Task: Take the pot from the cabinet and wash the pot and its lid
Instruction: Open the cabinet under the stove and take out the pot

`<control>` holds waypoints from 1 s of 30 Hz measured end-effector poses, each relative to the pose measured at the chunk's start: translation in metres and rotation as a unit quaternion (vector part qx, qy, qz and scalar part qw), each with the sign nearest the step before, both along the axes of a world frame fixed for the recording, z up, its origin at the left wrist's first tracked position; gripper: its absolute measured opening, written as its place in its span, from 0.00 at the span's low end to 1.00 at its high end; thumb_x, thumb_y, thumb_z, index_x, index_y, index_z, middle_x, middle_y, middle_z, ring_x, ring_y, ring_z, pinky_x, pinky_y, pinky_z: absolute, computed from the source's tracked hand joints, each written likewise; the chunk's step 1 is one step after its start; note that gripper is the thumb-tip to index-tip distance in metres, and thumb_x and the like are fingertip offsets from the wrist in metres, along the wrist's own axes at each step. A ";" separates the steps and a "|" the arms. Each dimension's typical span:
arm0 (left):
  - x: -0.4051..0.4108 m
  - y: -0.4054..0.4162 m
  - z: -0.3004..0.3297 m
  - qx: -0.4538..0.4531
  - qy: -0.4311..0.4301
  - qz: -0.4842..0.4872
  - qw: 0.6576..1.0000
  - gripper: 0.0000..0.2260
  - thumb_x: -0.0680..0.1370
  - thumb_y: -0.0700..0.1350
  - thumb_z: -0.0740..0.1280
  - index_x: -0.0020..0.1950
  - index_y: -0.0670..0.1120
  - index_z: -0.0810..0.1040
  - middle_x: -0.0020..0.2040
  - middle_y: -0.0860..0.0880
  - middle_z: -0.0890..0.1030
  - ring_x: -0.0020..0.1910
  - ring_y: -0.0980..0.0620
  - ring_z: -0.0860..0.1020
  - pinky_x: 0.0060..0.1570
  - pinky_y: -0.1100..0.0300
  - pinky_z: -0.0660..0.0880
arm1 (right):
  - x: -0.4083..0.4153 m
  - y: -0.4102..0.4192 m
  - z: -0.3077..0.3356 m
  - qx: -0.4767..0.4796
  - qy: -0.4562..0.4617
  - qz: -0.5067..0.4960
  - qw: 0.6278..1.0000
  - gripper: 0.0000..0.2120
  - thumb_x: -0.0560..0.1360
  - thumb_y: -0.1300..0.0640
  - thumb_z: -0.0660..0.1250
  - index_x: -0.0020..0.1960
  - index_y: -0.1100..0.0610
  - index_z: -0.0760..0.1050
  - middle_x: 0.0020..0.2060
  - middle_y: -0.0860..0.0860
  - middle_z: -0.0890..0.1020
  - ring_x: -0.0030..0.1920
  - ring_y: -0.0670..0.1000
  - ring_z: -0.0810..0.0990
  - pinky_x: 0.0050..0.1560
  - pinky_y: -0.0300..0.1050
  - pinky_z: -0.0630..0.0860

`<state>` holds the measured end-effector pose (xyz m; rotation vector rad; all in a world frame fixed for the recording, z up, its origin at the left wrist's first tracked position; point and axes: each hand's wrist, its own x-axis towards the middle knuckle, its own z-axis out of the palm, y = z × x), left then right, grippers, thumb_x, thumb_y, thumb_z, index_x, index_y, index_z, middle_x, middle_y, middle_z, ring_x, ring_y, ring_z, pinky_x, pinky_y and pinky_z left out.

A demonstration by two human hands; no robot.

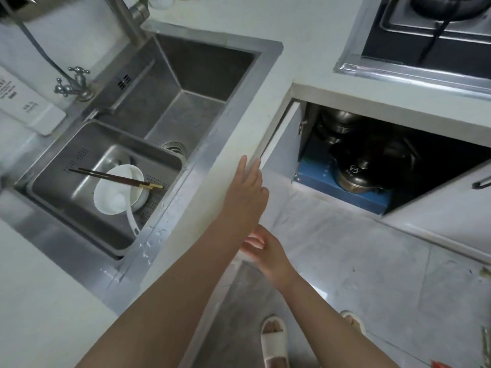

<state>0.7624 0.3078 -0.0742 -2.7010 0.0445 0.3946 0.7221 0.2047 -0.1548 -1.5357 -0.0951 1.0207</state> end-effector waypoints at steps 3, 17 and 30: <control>0.002 -0.003 -0.006 0.024 -0.010 0.006 1.000 0.11 0.78 0.47 0.62 0.57 0.44 0.76 0.72 0.36 0.66 0.77 0.37 0.49 0.71 0.36 0.35 | 0.013 -0.013 -0.005 -0.034 -0.012 -0.026 0.999 0.23 0.72 0.54 0.71 0.65 0.51 0.72 0.59 0.50 0.79 0.60 0.50 0.78 0.59 0.43 0.74; 0.050 -0.097 -0.080 -0.223 0.042 0.152 0.962 0.22 0.79 0.47 0.58 0.72 0.47 0.63 0.69 0.45 0.71 0.67 0.43 0.71 0.70 0.45 0.58 | 0.110 -0.161 -0.032 -0.222 -0.095 -0.021 0.970 0.22 0.75 0.55 0.68 0.67 0.55 0.70 0.62 0.52 0.77 0.61 0.48 0.75 0.56 0.33 0.66; 0.140 -0.185 -0.181 -0.358 0.116 0.298 0.877 0.24 0.80 0.53 0.58 0.75 0.49 0.60 0.69 0.46 0.71 0.67 0.46 0.71 0.66 0.51 0.68 | 0.221 -0.247 -0.103 -0.325 -0.142 0.036 0.934 0.22 0.77 0.50 0.64 0.69 0.53 0.68 0.68 0.51 0.72 0.68 0.51 0.70 0.66 0.40 0.65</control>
